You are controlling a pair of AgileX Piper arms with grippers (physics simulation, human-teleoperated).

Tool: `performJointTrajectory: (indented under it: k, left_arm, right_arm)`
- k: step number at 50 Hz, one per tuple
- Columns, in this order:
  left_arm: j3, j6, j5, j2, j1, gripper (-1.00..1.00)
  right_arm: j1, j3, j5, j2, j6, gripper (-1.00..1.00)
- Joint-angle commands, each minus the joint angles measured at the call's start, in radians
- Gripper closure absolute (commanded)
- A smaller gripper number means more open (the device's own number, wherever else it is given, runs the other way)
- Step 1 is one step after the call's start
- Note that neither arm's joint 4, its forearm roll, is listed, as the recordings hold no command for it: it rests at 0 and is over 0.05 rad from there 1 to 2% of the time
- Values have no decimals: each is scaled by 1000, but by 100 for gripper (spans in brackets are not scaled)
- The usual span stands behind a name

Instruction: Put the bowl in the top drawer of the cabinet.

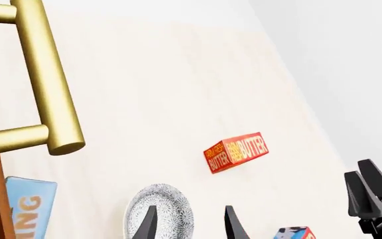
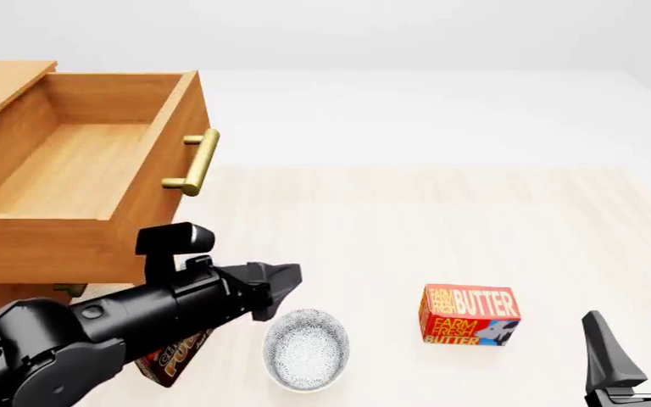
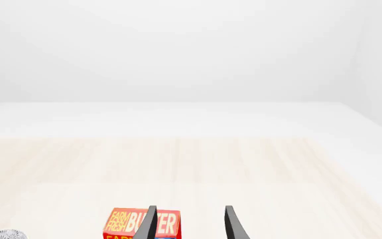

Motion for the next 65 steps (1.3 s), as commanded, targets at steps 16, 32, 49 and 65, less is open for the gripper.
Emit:
performJointTrajectory:
  k: [16, 32, 49, 65]
  left_arm:
    - [47, -2, -56, 59, -2, -100]
    - [71, -9, -99, 110, -4, -100]
    - [77, 13, -128, 165, 5, -100]
    - [95, -2, -169, 229, 15, -100]
  right_arm:
    - [0, 0, 0, 0, 0, -100]
    - [0, 0, 0, 0, 0, -100]
    - [0, 0, 0, 0, 0, -100]
    - [0, 0, 0, 0, 0, -100]
